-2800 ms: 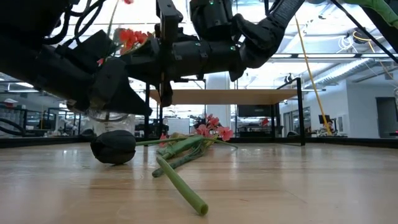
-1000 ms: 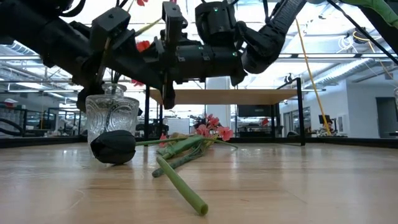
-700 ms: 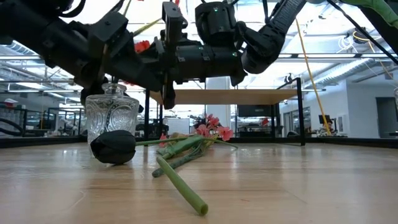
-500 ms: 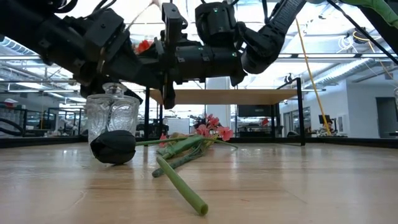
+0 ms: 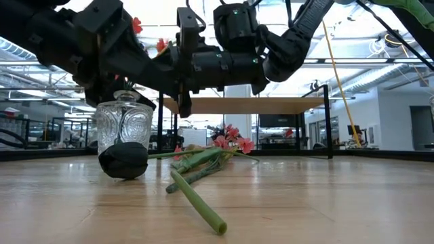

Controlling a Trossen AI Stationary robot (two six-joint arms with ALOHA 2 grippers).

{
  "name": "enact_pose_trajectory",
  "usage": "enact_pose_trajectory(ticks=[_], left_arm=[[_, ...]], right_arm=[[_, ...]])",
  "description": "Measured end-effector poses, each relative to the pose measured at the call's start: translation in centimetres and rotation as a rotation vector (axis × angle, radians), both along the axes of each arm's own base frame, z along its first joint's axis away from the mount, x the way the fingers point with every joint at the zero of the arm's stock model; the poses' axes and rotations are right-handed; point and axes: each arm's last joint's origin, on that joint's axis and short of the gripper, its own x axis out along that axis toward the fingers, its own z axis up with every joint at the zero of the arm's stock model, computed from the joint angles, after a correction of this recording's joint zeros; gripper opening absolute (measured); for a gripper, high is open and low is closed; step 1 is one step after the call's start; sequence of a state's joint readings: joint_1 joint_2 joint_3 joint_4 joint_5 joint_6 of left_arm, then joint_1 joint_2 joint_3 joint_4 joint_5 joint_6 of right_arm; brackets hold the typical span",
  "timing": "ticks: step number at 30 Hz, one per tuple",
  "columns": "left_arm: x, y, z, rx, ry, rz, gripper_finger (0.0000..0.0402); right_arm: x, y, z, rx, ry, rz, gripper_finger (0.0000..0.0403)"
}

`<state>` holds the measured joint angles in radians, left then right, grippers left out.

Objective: Pick and place flowers into a vace then onto a shelf
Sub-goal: Put the orange flowers into the left transparent vase, then put the black flower into the left transparent vase

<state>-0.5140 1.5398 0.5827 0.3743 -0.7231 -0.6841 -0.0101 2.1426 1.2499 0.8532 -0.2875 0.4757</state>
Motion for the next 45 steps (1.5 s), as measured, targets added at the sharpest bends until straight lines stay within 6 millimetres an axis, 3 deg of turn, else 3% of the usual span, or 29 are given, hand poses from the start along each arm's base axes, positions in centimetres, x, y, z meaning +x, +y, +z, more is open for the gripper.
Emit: enact_pose_trajectory(ticks=[6, 15, 20, 30, 41, 45], left_arm=[[-0.1, 0.0, 0.0, -0.028, -0.007, 0.014, 0.0400], [-0.1, 0.0, -0.1, -0.052, -0.009, 0.023, 0.0399], [-0.1, 0.0, -0.1, -0.070, -0.014, 0.031, 0.0399], [-1.0, -1.2, -0.2, -0.069, 0.004, 0.001, 0.0399], [-2.8, -1.3, 1.5, -0.048, 0.040, -0.026, 0.0399], [-3.8, -1.2, 1.4, -0.058, 0.103, -0.026, 0.0399]], right_arm=[[-0.1, 0.3, 0.1, -0.066, -0.002, 0.019, 0.0081], [-0.2, 0.7, -0.1, -0.071, 0.019, 0.052, 0.0241], [-0.2, 0.8, -0.1, -0.027, 0.028, 0.061, 0.0304], [-0.6, 0.5, -0.6, -0.042, 0.135, 0.127, 0.0316], [-1.6, 0.6, 1.9, -0.128, 0.155, 0.170, 0.0315], [-1.9, 0.7, 1.9, -0.122, 0.197, 0.171, 0.0315]])
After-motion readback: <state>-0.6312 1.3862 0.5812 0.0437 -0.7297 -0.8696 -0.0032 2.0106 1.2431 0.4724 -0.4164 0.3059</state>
